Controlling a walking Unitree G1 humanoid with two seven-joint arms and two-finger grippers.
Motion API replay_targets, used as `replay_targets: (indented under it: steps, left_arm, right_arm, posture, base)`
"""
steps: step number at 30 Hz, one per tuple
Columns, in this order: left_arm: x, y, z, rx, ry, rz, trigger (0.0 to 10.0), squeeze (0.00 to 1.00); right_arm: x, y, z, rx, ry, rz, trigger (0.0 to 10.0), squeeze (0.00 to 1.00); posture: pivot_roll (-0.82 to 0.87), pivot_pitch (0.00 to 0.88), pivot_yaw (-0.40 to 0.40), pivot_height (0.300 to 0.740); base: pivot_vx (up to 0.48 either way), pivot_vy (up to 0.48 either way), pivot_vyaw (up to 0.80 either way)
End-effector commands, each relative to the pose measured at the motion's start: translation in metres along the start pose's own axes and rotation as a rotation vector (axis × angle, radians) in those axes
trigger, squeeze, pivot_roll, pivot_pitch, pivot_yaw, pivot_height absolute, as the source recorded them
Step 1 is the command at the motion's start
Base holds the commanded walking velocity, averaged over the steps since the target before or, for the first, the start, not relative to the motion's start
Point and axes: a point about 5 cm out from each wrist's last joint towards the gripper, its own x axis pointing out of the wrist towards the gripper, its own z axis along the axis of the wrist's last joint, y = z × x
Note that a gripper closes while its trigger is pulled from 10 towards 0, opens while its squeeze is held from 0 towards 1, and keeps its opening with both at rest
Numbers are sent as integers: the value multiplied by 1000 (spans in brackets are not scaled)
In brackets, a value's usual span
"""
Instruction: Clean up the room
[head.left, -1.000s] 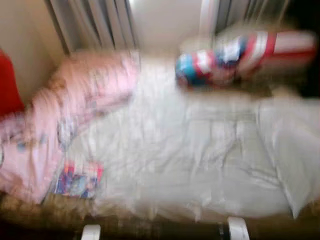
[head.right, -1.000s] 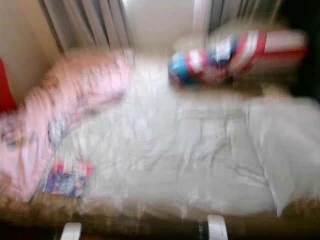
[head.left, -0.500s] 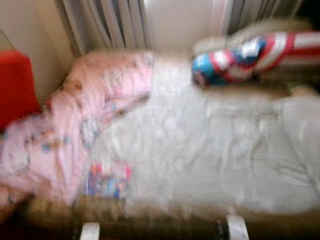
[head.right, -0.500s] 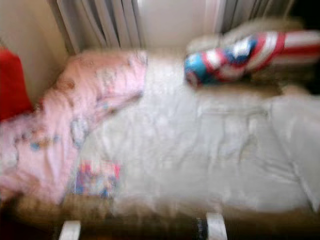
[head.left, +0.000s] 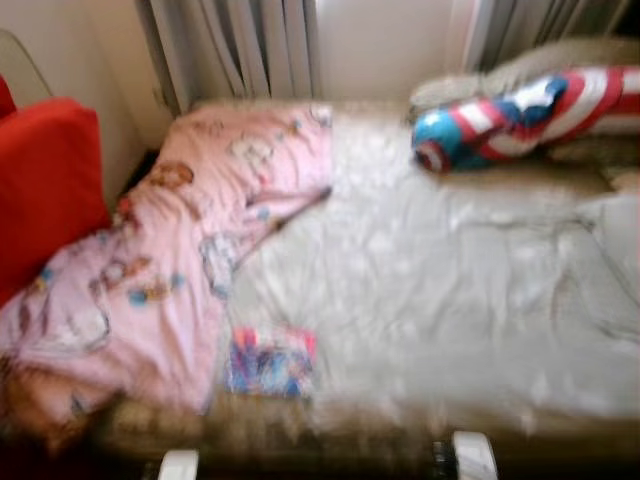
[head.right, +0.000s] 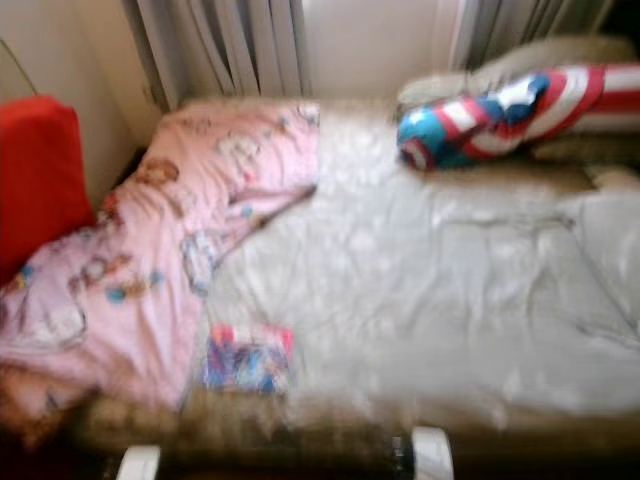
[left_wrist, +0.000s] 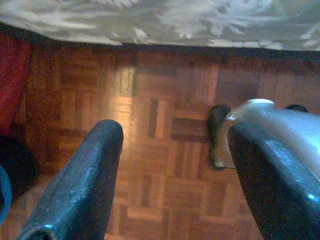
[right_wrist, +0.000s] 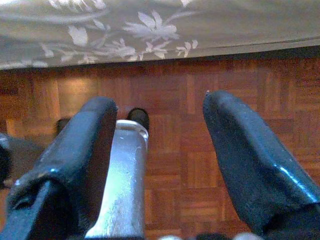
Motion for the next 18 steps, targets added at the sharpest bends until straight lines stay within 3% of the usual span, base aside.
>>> replay_targets:
  steps: [1, 18]
  left_arm:
    - [-1, 4, -4, -4, 22, 12, 10000, 0]
    - [-1, 4, -6, -4, 25, 10, 10000, 0]
  right_arm:
    - [0, 4, -1, 4, 5, 12, 10000, 0]
    - [0, 10, -4, -17, 14, 30, 10000, 0]
  posture:
    - [-8, 54, -12, 740]
    - [-5, 43, -12, 740]
  base:
    - [0, 398, 0]
    - [0, 354, 0]
